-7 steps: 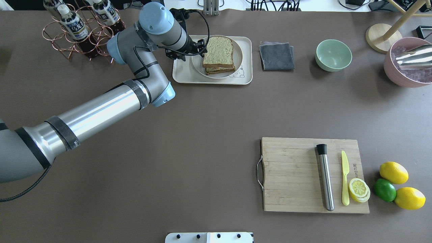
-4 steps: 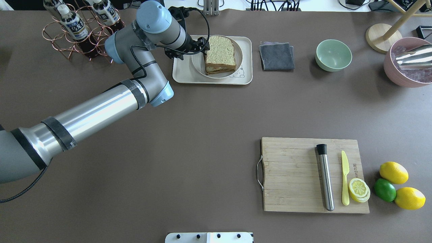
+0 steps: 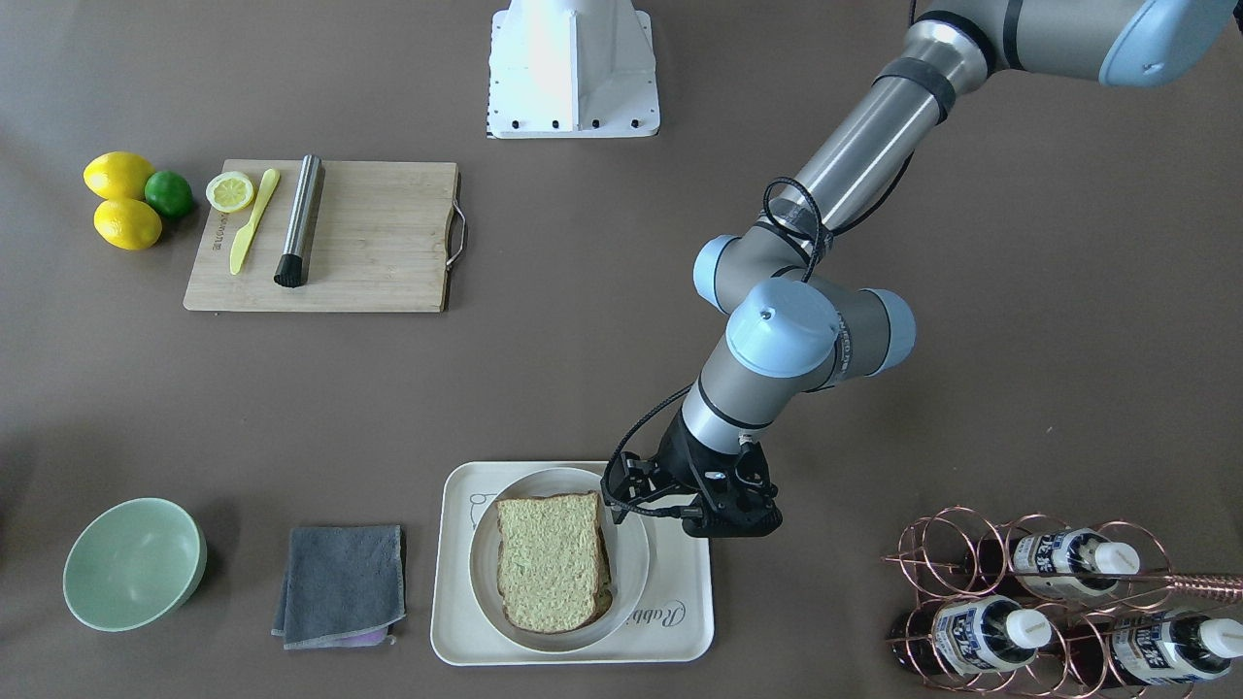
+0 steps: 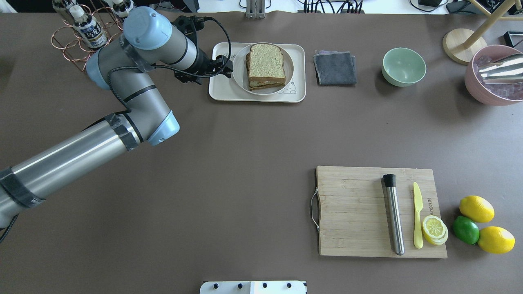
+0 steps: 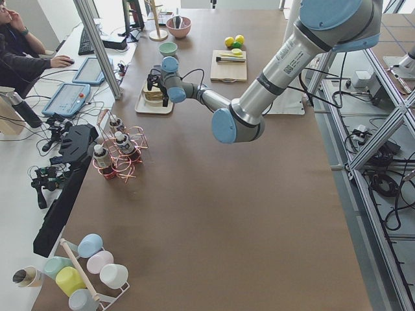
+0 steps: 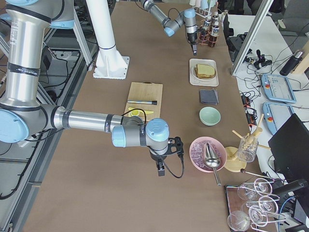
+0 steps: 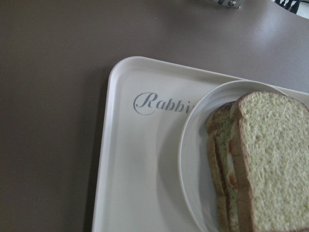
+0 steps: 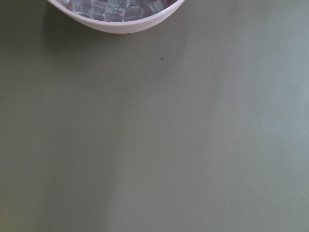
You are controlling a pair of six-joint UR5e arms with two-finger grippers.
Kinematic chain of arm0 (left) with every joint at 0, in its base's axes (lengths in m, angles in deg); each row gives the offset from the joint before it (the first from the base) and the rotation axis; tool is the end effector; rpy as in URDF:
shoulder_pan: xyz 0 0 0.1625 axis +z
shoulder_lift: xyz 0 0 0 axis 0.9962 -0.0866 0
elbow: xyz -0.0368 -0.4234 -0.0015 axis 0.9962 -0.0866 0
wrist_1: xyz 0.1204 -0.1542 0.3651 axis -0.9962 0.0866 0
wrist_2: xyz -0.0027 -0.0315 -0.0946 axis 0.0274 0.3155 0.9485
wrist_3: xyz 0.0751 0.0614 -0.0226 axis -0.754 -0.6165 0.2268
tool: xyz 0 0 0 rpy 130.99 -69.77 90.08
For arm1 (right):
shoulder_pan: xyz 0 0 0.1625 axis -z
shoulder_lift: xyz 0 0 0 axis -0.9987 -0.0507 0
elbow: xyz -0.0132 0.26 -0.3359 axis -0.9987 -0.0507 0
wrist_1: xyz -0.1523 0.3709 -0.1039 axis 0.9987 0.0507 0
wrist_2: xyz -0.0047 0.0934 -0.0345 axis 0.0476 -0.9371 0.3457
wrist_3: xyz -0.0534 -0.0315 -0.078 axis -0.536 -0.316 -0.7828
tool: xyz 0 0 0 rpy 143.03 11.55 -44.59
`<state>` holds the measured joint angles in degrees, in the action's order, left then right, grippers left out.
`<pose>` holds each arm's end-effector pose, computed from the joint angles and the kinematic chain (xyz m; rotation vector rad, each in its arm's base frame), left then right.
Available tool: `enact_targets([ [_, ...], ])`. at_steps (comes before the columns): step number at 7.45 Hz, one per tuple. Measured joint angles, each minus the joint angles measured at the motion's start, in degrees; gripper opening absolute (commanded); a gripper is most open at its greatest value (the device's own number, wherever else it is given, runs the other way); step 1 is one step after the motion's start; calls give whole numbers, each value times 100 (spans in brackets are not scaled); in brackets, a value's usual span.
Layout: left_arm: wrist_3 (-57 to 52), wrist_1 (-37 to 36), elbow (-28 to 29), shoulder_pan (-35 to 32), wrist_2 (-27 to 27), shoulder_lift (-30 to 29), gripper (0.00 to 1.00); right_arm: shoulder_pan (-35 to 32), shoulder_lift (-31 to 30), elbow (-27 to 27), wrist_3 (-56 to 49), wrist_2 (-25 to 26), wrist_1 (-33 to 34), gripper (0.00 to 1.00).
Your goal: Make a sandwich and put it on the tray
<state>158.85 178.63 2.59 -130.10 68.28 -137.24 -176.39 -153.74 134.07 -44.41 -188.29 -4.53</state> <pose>0.4984 -0.6310 0.2526 0.2397 1.0996 -0.1845 0.0619 -0.4129 0.6735 0.1243 -0.7234 -0.1594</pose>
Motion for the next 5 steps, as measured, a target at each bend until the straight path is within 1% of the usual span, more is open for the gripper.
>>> enact_targets([
  [1, -2, -346, -734, -16, 247, 437, 98, 0, -5, -4, -1, 0, 0, 100],
  [3, -152, -787, -2224, -247, 748, 1612, 98, 0, -14, -13, -2, 5, 0, 100],
  [4, -529, -970, -2881, -427, 955, 2283, 98, 0, -16, -15, -2, 7, -1, 100],
  [5, -1125, -1147, -3416, -648, 1142, 2955, 98, 0, -17, -21, -2, 8, -1, 100],
])
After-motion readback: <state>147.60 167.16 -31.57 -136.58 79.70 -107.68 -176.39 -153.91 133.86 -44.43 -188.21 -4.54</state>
